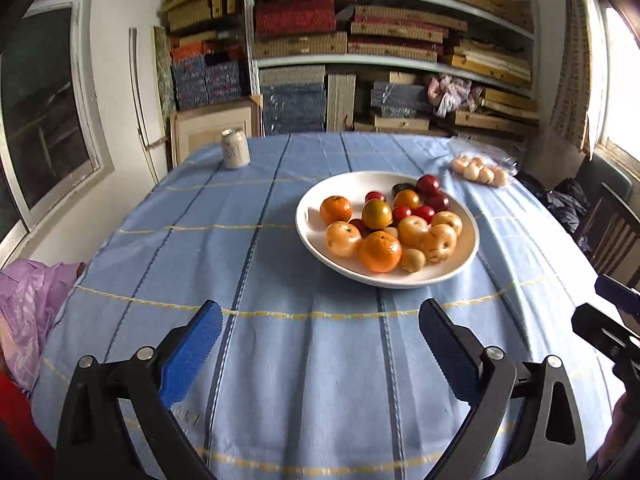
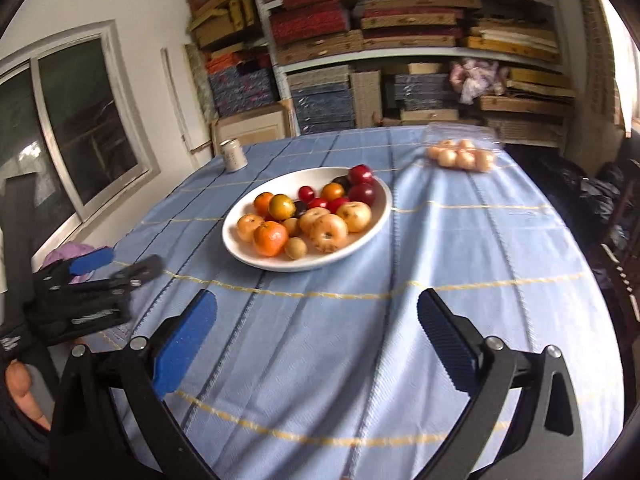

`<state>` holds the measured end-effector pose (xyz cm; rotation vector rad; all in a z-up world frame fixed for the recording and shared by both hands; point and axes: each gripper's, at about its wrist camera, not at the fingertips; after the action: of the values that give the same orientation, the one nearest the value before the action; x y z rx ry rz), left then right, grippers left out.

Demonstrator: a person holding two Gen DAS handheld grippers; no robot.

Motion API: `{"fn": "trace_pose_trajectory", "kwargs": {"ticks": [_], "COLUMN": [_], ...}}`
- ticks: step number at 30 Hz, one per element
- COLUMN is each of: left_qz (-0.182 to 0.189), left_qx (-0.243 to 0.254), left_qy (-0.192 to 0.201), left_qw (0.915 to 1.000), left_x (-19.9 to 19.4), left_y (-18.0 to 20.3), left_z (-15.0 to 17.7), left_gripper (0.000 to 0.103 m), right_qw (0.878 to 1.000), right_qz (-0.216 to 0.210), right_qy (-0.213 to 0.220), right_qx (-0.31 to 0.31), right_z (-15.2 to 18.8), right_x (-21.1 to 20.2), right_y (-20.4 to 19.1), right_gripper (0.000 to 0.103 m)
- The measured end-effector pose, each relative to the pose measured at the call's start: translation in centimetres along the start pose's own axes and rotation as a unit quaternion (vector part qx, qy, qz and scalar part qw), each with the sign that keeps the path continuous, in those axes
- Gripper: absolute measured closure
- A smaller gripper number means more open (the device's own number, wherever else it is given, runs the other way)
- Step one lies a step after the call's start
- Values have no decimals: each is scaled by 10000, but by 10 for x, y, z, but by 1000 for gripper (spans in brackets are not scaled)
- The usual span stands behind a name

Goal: Organize fruits

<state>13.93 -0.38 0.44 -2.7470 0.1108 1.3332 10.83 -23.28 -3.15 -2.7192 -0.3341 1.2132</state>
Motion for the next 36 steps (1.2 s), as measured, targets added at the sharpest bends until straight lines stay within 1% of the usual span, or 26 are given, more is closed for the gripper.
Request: {"fn": "trace_pose_trajectory", "kwargs": {"ticks": [3, 7, 10, 15, 23, 28, 30, 33, 36], "left_qz": [-2, 128, 183, 153, -25, -8, 20, -88, -101], "left_qx": [18, 77, 134, 144, 110, 78, 104, 191, 237], "left_qy": [218, 234, 206, 290, 388, 360, 353, 394, 387], "left_qw": [9998, 9996, 9995, 9994, 9992, 9993, 9993, 9990, 9989], "left_x": [-24, -39, -47, -58, -66, -64, -63, -62, -61], "left_y": [4, 11, 17, 20, 25, 24, 25, 29, 31], "left_z": [17, 34, 44, 54, 60, 59, 59, 60, 60], "left_gripper": [4, 4, 4, 4, 4, 4, 4, 4, 4], "right_qw": [9999, 9996, 9991, 9985, 9980, 9980, 9981, 9980, 9981], "right_qz": [117, 135, 225, 314, 372, 376, 358, 380, 372], "right_qy": [123, 178, 214, 306, 378, 383, 384, 393, 383], "right_qx": [-1, -163, -304, -338, -351, -347, -337, -329, -318], "right_z": [17, 37, 47, 61, 66, 66, 68, 69, 70], "right_x": [-17, -32, -39, -50, -58, -57, -59, -61, -61], "right_y": [-2, -12, -20, -23, -24, -23, -23, -23, -22], "right_gripper": [5, 5, 5, 5, 5, 5, 5, 5, 5]}}
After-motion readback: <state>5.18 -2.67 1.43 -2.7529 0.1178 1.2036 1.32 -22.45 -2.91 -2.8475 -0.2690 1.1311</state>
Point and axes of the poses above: each gripper's, at about its wrist camera, not at the fingertips, and x roughly the way its jaws point, y to its right, z to its underside, and after that the axes turned 15 degrees about -y, right-handed
